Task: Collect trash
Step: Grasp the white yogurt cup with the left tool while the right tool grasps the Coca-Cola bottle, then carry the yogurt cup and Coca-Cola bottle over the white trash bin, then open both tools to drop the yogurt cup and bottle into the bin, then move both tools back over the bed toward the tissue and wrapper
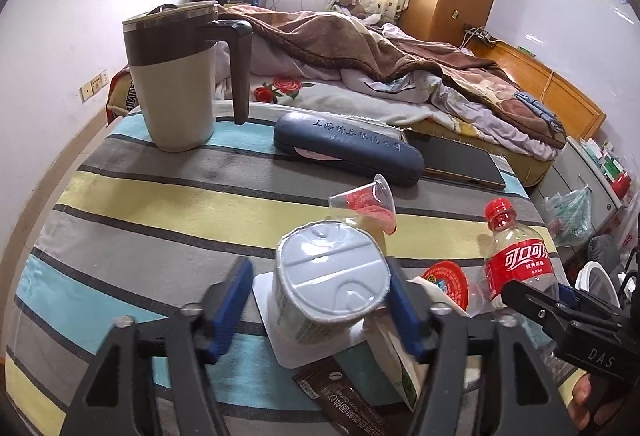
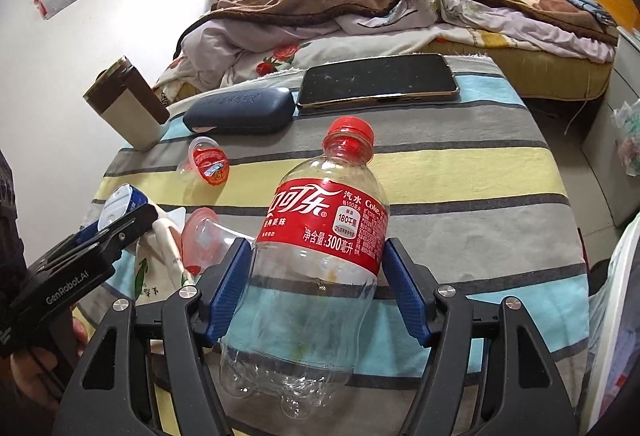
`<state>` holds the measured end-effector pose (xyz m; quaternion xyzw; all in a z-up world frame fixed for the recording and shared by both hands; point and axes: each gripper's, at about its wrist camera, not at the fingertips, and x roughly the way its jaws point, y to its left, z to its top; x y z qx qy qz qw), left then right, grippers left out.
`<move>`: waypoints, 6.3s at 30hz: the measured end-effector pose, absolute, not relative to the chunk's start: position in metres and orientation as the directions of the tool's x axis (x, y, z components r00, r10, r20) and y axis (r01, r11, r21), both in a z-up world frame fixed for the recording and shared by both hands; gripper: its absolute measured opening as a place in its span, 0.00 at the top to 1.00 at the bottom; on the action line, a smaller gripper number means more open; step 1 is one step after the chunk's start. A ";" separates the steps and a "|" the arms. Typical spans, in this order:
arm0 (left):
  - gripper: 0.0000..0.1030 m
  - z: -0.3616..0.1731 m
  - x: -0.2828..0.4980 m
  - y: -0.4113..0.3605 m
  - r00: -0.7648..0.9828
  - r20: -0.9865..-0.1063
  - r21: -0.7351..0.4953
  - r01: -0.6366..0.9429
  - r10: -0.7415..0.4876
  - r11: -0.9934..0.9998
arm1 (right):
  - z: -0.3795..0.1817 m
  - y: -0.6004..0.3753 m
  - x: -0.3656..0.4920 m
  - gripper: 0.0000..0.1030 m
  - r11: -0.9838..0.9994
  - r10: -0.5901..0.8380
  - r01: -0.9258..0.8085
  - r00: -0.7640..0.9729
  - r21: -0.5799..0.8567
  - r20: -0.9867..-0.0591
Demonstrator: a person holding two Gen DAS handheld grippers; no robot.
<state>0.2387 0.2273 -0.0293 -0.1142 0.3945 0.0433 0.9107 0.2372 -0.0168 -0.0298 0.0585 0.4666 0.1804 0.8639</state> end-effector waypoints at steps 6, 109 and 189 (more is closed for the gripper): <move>0.48 -0.026 0.235 0.226 0.686 -0.728 -0.159 -0.170 0.001 0.972 | -0.026 -0.020 0.234 0.34 0.933 0.354 -0.260 0.524 0.250 -0.775; 0.39 0.007 0.199 -0.173 0.571 -0.704 -0.164 0.449 -0.422 0.879 | -0.024 -0.288 0.153 0.34 0.993 0.000 0.094 0.600 0.071 -0.800; 0.35 0.007 0.088 0.206 0.734 -0.675 -0.130 -0.222 0.078 0.966 | -0.006 -0.027 0.152 0.34 0.886 0.411 -0.436 0.587 0.155 -0.697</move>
